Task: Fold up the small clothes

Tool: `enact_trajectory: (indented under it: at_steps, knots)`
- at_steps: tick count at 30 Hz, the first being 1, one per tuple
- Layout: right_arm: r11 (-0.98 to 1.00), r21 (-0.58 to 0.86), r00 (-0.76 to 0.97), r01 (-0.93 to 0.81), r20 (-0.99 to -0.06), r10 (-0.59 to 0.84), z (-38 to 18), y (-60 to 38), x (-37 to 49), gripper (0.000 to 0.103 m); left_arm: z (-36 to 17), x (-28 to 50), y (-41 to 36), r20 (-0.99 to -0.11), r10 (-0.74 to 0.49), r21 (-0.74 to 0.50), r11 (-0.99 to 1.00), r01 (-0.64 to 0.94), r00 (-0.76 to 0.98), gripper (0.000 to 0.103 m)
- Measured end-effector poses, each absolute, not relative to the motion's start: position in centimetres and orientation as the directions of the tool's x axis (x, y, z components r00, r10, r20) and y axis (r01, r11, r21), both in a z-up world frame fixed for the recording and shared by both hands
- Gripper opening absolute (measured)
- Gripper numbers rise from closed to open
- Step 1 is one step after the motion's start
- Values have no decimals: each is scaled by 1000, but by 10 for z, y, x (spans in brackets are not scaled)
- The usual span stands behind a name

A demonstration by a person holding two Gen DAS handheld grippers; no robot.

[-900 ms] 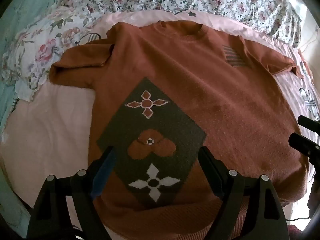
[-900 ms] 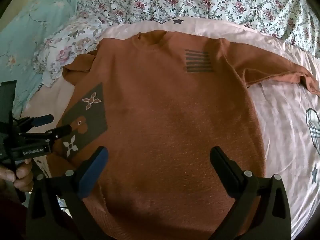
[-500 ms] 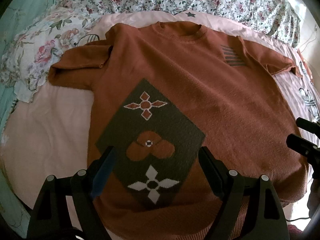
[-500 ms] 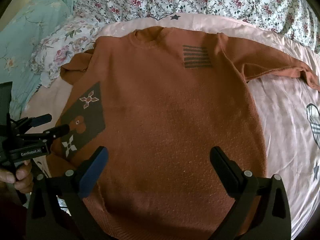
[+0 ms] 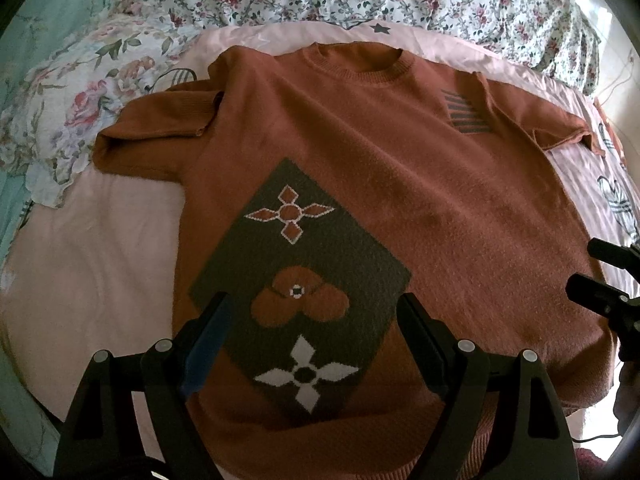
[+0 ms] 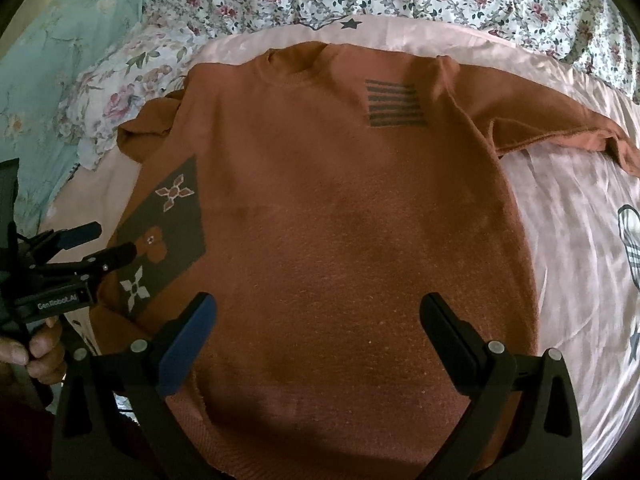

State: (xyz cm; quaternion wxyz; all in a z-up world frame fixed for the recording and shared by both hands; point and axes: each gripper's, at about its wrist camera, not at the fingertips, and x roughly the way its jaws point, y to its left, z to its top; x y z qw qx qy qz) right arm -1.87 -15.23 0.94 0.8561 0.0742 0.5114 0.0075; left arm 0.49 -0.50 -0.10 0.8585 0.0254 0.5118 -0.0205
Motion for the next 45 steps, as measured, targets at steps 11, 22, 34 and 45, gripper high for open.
enact_trajectory:
  at_steps: [11, 22, 34, 45]
  knots:
    - [989, 140, 502, 43, -859, 99, 13, -149, -19, 101, -2, 10, -8, -884, -35, -8, 998, 60, 466, 84]
    - [984, 170, 509, 52, -852, 121, 17, -163, -16, 101, 3, 13, -13, -894, -72, -46, 997, 70, 442, 84]
    - [961, 236, 536, 145, -835, 124, 20, -212, -10, 99, 2, 38, -21, -909, -21, 2, 999, 54, 416, 84]
    - [868, 243, 537, 433, -843, -32, 22, -353, -18, 78, -1, 78, -45, -906, -37, -9, 998, 69, 421, 84]
